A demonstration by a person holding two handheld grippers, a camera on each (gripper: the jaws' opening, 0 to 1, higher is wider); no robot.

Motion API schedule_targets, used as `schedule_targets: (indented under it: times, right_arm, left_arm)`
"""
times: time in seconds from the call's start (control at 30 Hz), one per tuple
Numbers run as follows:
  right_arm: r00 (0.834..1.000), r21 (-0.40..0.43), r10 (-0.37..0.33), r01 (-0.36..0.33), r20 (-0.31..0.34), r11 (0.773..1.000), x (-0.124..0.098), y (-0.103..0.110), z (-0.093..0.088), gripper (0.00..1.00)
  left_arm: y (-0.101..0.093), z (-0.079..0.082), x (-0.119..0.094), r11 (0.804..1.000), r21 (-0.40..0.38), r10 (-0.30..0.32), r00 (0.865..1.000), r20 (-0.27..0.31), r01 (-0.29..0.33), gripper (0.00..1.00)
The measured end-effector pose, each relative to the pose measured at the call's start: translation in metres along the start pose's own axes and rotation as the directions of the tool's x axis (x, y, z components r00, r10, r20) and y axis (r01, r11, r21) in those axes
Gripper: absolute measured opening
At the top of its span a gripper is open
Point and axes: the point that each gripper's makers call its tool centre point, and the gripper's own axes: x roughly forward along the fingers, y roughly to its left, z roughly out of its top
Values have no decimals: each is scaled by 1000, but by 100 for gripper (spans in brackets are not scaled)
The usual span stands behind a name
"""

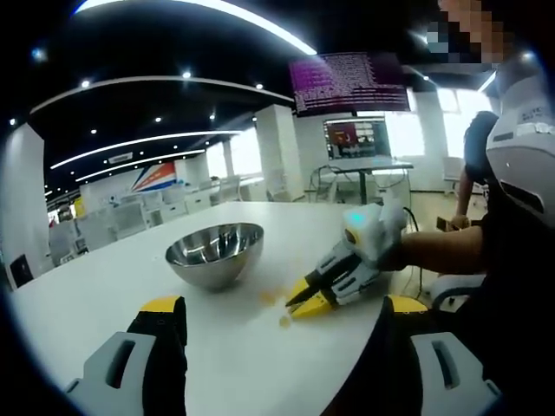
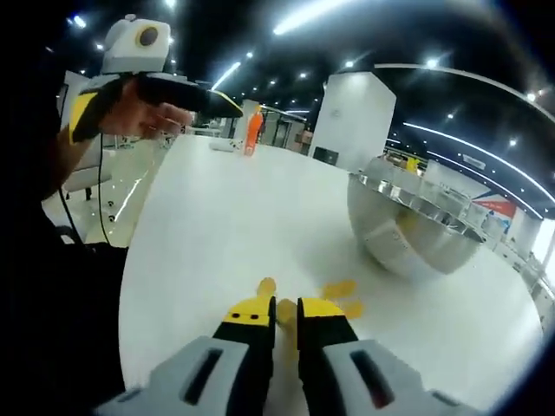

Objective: Pick up the QQ candy scattered on the table and place it into the stainless steel bowl on the table

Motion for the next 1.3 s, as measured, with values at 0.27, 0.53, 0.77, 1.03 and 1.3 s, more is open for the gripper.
schedule_targets:
  times: [0.27,0.53,0.77,1.03,1.3]
  right_arm:
    - [1000,47,3,-3,11,999,0,1,1,5]
    - [1000,55,10,-11,13,998,0,1,1,3]
    - [1000,48,12,-13,16,999,0,3,2,2]
    - [1000,28,12,-12,12,1000,-1,3,4,2]
    - [996,136,-8,-4,94,991,-14,-10,38,2]
  left_arm:
    - [-1,-2,1,1000,8,-1,1000,-9,1,93]
    - [-1,-1,-1,1000,6,3,1000,-5,-3,93]
    - [-2,-1,-1,1000,8,4,1000,-6,-4,93]
    - [-1,1,-2,1000,8,7,1000,-3,-7,93]
    - [0,5,-1,1000,6,5,1000,11,-5,93]
